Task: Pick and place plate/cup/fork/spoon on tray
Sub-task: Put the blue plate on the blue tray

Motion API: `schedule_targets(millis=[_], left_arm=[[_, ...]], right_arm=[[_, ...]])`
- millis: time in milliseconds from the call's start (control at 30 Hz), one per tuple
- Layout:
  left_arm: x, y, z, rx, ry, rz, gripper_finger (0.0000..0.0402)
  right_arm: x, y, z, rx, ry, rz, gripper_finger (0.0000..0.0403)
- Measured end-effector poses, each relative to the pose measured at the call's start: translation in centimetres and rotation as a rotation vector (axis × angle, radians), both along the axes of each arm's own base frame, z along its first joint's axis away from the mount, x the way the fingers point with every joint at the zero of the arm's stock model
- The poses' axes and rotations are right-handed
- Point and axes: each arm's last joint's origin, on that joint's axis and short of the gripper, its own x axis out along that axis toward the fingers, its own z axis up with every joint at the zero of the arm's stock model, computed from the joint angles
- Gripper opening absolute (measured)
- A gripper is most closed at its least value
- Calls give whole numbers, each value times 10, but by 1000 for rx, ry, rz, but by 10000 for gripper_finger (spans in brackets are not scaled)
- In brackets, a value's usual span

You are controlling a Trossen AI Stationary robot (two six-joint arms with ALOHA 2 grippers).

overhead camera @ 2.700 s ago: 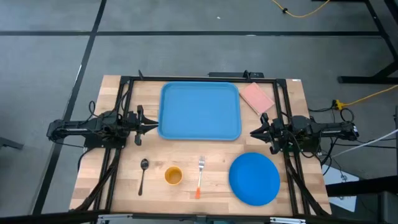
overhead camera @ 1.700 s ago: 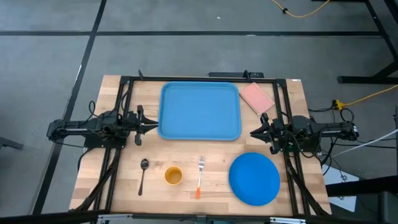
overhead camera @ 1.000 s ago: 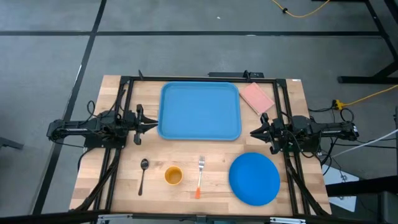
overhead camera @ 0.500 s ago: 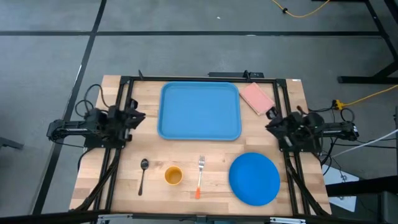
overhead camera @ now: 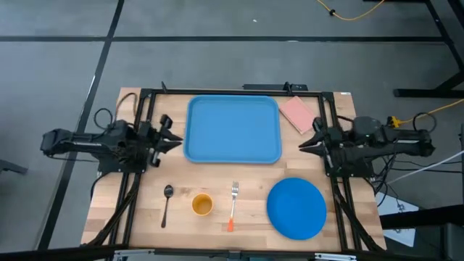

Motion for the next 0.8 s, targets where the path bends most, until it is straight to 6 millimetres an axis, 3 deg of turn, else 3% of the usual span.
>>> schedule_targets(millis=[200,433,800], left_arm=[[38,1,15,17,235,-48,51],[68,2,25,101,321,-34,51],[77,3,23,100,355,-38,51]], right_arm=[[9,0,1,51,396,-64,51],[20,1,-7,-3,496,-52,51],[33,0,-33,84,798,-165,51]])
